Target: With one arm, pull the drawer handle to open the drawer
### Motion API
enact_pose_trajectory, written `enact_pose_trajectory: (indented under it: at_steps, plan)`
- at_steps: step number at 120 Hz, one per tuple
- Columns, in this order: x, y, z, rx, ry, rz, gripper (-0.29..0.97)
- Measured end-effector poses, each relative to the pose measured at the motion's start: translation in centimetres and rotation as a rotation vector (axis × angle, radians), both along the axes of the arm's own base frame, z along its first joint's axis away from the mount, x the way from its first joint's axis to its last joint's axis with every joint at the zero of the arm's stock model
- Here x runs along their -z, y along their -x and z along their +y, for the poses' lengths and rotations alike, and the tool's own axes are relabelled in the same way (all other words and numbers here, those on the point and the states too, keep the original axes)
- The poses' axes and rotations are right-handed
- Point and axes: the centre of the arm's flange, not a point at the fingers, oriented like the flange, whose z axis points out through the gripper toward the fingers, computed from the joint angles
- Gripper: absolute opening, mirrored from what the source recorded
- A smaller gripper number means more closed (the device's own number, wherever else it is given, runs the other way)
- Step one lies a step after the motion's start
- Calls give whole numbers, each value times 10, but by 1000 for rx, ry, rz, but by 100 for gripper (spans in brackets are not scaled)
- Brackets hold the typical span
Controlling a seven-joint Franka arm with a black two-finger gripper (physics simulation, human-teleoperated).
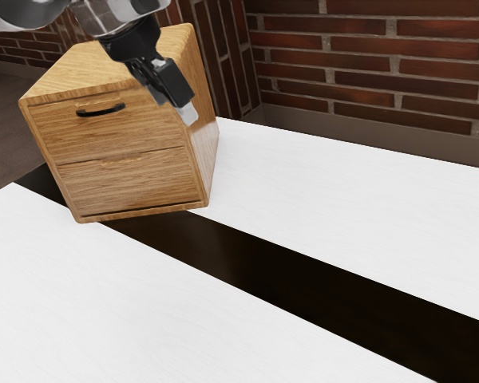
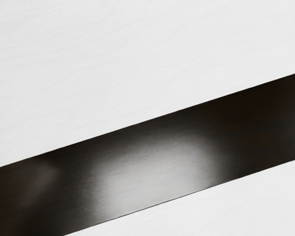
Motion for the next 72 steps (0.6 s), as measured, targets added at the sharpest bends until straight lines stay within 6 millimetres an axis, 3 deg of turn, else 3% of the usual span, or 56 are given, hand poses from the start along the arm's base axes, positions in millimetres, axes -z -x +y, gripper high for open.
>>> enact_pose_trajectory:
  at_steps: [28, 42, 51, 61, 72]
  plan:
    - [-3, 2, -1, 34, -8, -18, 68]
    - [-10, 21, -18, 72, -21, -15, 68]
    - [-19, 54, -29, 87, -36, -11, 68]
    - [-3, 66, -31, 96, -45, 37, 68]
    - [16, 72, -13, 66, -60, 89, 68]
